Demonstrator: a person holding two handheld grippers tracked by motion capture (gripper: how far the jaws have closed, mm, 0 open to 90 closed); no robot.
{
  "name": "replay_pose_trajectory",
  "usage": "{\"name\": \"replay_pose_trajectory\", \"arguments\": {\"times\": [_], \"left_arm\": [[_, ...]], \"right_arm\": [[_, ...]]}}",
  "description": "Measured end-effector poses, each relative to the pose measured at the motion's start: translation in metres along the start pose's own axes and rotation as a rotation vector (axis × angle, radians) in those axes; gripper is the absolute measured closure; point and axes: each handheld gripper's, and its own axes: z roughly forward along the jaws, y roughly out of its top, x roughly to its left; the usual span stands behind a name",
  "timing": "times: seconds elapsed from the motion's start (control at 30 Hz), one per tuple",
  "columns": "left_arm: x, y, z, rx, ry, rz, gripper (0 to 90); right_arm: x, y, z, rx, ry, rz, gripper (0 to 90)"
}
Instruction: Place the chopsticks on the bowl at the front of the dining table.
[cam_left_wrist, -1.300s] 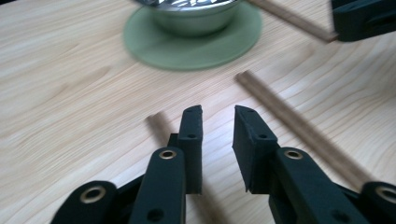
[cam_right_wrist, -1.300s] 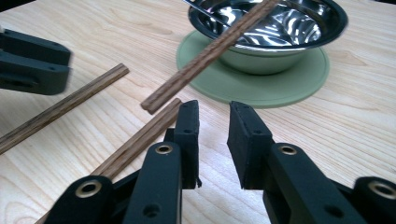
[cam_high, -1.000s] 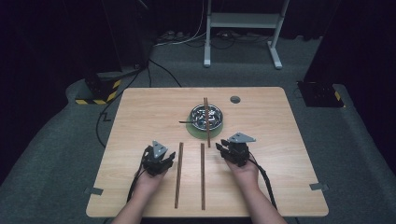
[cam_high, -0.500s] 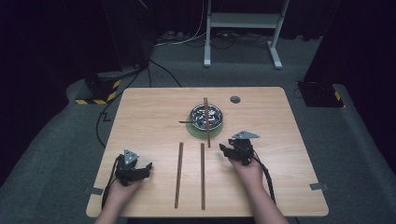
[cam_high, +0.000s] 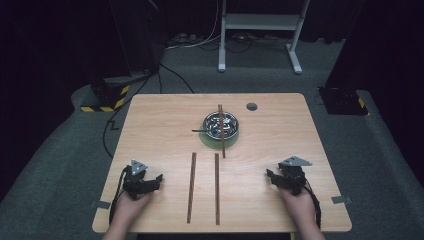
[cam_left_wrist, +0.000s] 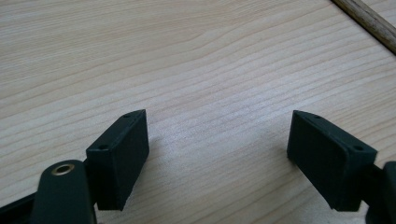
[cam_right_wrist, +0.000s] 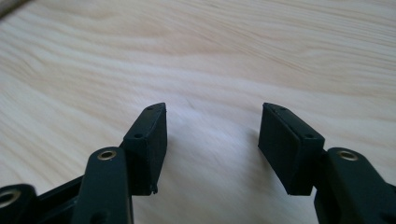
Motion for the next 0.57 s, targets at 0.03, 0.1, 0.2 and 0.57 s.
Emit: {"name": "replay_pose_trajectory", "arguments": {"times": [0.03,0.1,0.2,0.57], "left_arm": [[0.000,0.000,0.000,0.000,0.000,0.000,20.8],[0.000,0.000,0.000,0.000,0.000,-0.001,20.9],[-0.001,0.000,0.000,-0.003,0.001,0.002,21.7],[-0.002,-0.001,-0.001,-0.004,0.003,0.000,22.9]], "right_arm": [[-0.002,-0.003,-0.003,0.001,-0.011,-0.009,39.5],[-0.007,-0.008,-0.009,0.006,-0.017,0.011,38.2],[-0.012,-0.014,-0.015,0.006,-0.015,0.005,37.8],[-0.010,-0.017,-0.018,0.003,-0.024,0.000,35.5]]}}
